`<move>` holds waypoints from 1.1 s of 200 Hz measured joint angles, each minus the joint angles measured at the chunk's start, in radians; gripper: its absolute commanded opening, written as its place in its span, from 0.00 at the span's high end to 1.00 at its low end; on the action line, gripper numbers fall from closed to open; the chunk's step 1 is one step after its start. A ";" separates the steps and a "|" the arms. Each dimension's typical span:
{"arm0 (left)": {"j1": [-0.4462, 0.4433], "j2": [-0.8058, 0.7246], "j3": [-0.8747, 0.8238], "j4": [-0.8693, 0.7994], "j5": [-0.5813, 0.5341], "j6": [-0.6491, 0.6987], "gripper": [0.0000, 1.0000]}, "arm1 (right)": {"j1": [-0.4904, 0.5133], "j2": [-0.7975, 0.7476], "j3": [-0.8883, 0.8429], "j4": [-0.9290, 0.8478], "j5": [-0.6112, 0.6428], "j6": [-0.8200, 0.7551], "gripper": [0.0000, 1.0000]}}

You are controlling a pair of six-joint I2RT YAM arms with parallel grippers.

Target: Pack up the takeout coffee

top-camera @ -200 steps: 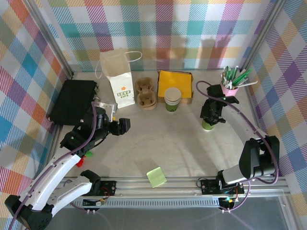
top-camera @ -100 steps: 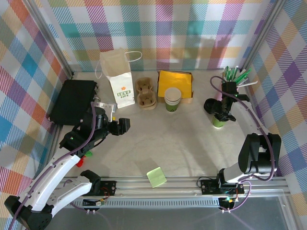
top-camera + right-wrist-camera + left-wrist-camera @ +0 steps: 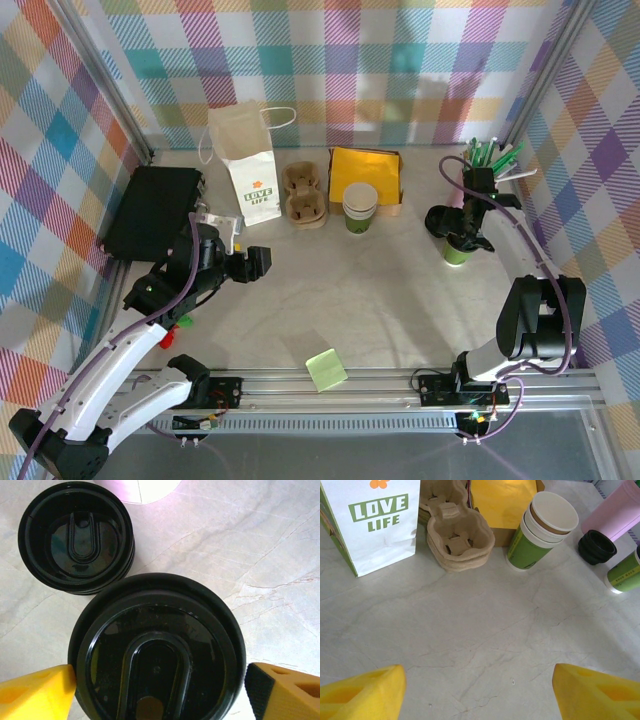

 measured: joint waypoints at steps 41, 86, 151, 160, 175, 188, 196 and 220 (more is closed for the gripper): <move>0.000 0.000 0.020 -0.003 0.000 0.000 0.23 | -0.001 -0.030 0.087 -0.061 -0.005 -0.020 0.09; 0.000 0.003 0.043 -0.019 0.000 -0.001 0.22 | -0.001 -0.174 0.159 -0.128 -0.089 -0.051 0.07; 0.000 0.042 0.089 -0.025 0.006 -0.026 0.20 | -0.001 -0.360 0.168 -0.167 -0.338 -0.051 0.01; 0.000 0.047 0.091 -0.023 0.012 -0.031 0.20 | -0.001 -0.369 0.167 -0.177 -0.360 -0.050 0.01; 0.000 0.060 0.095 -0.021 0.021 -0.043 0.20 | -0.001 -0.383 0.154 -0.190 -0.392 -0.050 0.01; 0.000 0.076 0.097 -0.010 0.025 -0.056 0.21 | -0.001 -0.396 0.131 -0.203 -0.432 -0.047 0.01; 0.000 0.090 0.097 0.003 0.029 -0.063 0.20 | -0.001 -0.405 0.109 -0.206 -0.466 -0.046 0.01; 0.000 0.154 0.098 0.051 0.030 -0.101 0.24 | -0.001 -0.443 0.011 -0.192 -0.617 -0.022 0.01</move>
